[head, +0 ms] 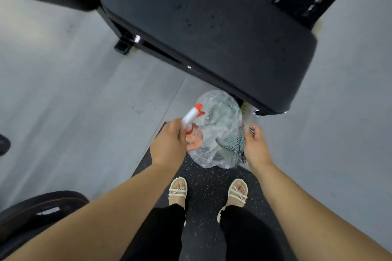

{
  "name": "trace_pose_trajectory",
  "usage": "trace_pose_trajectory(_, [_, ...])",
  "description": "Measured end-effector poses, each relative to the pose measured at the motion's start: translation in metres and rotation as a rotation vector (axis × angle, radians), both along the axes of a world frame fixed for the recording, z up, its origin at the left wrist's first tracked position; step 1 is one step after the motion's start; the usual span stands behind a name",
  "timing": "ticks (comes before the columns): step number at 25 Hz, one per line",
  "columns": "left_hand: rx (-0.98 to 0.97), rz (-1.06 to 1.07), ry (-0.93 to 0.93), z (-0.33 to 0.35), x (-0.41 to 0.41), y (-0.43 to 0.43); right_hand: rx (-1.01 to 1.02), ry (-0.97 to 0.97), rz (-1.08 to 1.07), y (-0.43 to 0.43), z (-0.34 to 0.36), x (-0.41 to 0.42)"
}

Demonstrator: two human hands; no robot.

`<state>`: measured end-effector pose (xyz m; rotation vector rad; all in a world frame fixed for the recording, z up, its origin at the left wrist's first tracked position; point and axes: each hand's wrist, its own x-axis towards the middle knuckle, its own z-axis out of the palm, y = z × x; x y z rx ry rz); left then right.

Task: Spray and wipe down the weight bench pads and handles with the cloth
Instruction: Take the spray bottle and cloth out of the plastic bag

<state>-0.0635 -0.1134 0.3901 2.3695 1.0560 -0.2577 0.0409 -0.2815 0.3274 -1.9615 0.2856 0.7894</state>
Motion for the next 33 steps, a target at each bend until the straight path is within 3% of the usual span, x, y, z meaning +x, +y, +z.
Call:
trace_pose_trajectory(4, [-0.017,-0.234,0.036,0.102,0.004,-0.052,0.02,0.015,-0.168,-0.058,0.098,-0.006])
trace_pose_trajectory(8, [0.011,-0.356,0.094,0.16,0.022,-0.106,0.257,0.216,-0.336,-0.102,0.169,0.006])
trace_pose_trajectory(14, [0.074,-0.478,0.081,0.215,0.069,-0.162,0.26,0.02,-0.268,-0.143,0.249,0.055])
trace_pose_trajectory(20, [0.117,-0.534,-0.093,0.245,0.121,-0.181,0.25,-0.119,-0.117,-0.152,0.297,0.099])
trace_pose_trajectory(28, [0.117,-0.417,-0.191,0.255,0.204,-0.219,0.287,-0.114,0.209,-0.163,0.313,0.191])
trace_pose_trajectory(30, [0.077,-0.307,-0.183,0.249,0.231,-0.238,0.251,-0.107,0.287,-0.17,0.305,0.228])
trace_pose_trajectory(33, [-0.131,-0.027,-0.154,0.242,0.273,-0.281,0.218,-0.126,0.493,-0.19,0.297,0.282])
